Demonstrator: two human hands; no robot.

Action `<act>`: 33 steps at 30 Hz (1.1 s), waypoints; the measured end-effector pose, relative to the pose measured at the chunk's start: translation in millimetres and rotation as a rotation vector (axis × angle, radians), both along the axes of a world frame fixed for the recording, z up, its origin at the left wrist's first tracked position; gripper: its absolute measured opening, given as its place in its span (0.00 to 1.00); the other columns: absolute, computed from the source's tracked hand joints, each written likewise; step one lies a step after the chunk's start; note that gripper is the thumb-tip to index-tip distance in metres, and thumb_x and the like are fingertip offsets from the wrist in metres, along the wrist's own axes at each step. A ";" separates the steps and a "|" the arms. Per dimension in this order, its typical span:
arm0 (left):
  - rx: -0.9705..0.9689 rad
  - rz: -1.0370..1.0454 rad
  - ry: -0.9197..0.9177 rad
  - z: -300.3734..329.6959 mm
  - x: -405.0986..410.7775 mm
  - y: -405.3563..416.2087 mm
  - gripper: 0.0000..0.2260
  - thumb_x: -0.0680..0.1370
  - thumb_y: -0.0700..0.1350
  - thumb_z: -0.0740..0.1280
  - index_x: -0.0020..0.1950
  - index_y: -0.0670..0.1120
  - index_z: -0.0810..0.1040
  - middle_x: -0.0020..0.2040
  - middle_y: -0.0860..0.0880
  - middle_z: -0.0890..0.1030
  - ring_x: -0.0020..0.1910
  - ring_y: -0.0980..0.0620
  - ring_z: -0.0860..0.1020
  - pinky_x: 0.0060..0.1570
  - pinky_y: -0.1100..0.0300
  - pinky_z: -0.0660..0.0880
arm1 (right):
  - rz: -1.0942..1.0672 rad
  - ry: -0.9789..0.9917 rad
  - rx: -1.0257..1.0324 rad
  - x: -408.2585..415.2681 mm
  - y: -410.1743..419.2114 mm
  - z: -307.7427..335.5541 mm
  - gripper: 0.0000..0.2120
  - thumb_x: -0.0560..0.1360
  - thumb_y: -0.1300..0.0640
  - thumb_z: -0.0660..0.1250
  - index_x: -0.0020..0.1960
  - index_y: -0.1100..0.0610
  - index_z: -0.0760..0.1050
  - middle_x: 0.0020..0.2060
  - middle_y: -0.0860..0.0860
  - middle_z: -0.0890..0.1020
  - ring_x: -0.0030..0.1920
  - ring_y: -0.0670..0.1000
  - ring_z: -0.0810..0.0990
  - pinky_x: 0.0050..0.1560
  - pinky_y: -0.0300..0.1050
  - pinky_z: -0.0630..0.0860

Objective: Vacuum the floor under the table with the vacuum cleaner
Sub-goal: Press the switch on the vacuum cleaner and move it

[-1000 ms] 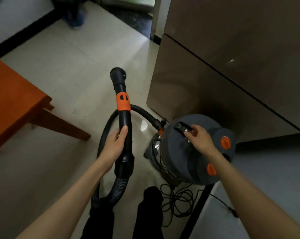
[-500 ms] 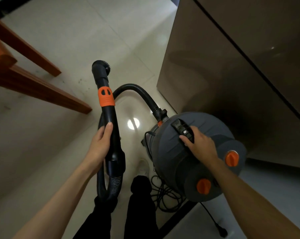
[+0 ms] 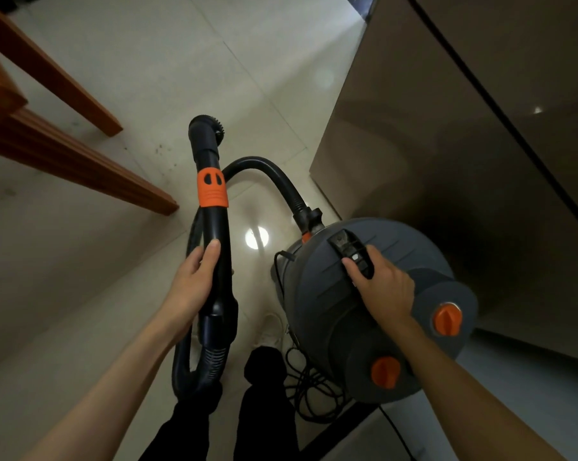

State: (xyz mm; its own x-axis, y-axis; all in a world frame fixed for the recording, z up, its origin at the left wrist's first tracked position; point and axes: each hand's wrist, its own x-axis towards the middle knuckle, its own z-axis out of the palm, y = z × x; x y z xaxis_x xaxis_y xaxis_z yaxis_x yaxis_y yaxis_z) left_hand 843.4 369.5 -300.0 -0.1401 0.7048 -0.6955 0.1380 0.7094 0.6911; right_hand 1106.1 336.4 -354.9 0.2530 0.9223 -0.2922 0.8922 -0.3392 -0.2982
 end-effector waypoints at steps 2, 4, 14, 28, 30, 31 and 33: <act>0.000 0.023 0.001 -1.6 -2.3 2.4 0.13 0.81 0.53 0.56 0.46 0.47 0.73 0.39 0.44 0.78 0.37 0.49 0.76 0.40 0.54 0.74 | -0.010 -0.007 0.050 -6.6 11.5 -2.3 0.21 0.77 0.44 0.64 0.58 0.60 0.76 0.35 0.55 0.81 0.34 0.53 0.77 0.34 0.41 0.64; 0.001 0.040 -0.004 -1.6 -5.3 5.5 0.13 0.81 0.53 0.56 0.45 0.47 0.74 0.38 0.45 0.78 0.35 0.50 0.76 0.39 0.55 0.74 | -0.031 -0.011 0.076 -13.9 25.2 -3.6 0.20 0.77 0.43 0.64 0.57 0.60 0.76 0.34 0.55 0.80 0.33 0.54 0.77 0.34 0.42 0.64; 0.075 0.096 0.033 2.3 -21.9 41.7 0.14 0.81 0.54 0.56 0.45 0.47 0.74 0.36 0.46 0.78 0.33 0.51 0.76 0.38 0.57 0.73 | 0.013 -0.026 0.095 -64.6 95.8 -8.9 0.24 0.78 0.39 0.59 0.58 0.59 0.76 0.40 0.59 0.82 0.40 0.60 0.80 0.36 0.46 0.66; 0.191 0.369 0.057 6.4 -52.8 161.1 0.18 0.79 0.58 0.57 0.38 0.46 0.74 0.33 0.45 0.76 0.33 0.47 0.75 0.38 0.53 0.71 | 0.053 -0.038 0.058 -145.6 243.1 -10.4 0.24 0.79 0.38 0.54 0.57 0.58 0.72 0.46 0.58 0.82 0.48 0.60 0.80 0.42 0.49 0.68; 0.199 0.380 0.018 9.5 -55.4 179.7 0.18 0.80 0.55 0.57 0.38 0.45 0.74 0.32 0.44 0.76 0.31 0.48 0.74 0.35 0.56 0.71 | 0.046 -0.029 0.057 -156.8 269.5 -10.0 0.24 0.79 0.38 0.54 0.58 0.58 0.72 0.47 0.58 0.81 0.49 0.61 0.80 0.45 0.51 0.70; 0.209 0.380 -0.006 11.6 -56.9 189.9 0.18 0.81 0.54 0.56 0.38 0.45 0.74 0.32 0.44 0.76 0.30 0.49 0.74 0.33 0.58 0.71 | 0.042 -0.025 0.062 -162.8 283.8 -10.0 0.24 0.79 0.38 0.54 0.58 0.58 0.72 0.47 0.58 0.81 0.49 0.61 0.79 0.45 0.51 0.70; 0.232 0.376 -0.046 16.2 -59.8 211.0 0.17 0.81 0.53 0.56 0.39 0.45 0.74 0.32 0.44 0.77 0.29 0.51 0.74 0.32 0.60 0.71 | 0.033 -0.020 0.081 -174.2 312.7 -10.3 0.25 0.79 0.38 0.54 0.58 0.58 0.72 0.47 0.59 0.82 0.49 0.61 0.80 0.46 0.52 0.71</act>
